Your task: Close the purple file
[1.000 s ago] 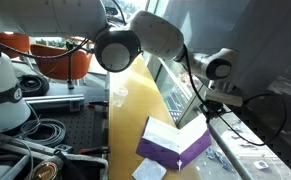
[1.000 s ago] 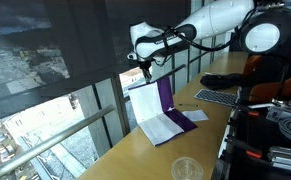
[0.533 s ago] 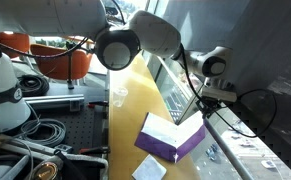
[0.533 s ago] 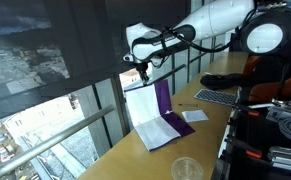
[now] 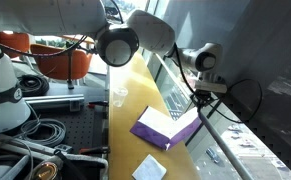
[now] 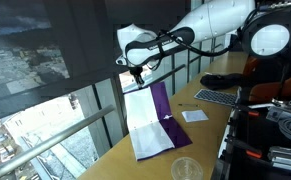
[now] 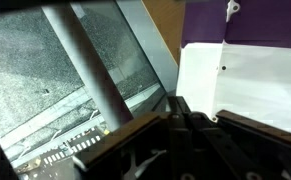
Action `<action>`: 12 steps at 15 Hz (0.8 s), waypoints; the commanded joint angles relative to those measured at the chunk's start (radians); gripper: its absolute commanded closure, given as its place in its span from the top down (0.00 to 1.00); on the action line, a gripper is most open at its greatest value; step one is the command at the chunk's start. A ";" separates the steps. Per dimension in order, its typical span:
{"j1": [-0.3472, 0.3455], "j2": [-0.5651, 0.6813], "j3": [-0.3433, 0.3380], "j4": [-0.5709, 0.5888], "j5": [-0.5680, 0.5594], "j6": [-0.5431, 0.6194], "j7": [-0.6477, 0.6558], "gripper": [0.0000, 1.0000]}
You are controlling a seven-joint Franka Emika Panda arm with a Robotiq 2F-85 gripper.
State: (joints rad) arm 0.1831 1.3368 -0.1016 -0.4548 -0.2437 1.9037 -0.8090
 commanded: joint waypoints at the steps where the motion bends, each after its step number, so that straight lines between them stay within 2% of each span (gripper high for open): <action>1: 0.037 0.011 -0.014 0.012 -0.037 0.008 0.026 0.00; 12: 0.057 0.010 -0.037 0.011 -0.079 -0.030 0.073 0.00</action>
State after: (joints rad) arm 0.2031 1.3367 -0.1151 -0.4552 -0.2877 1.8722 -0.7700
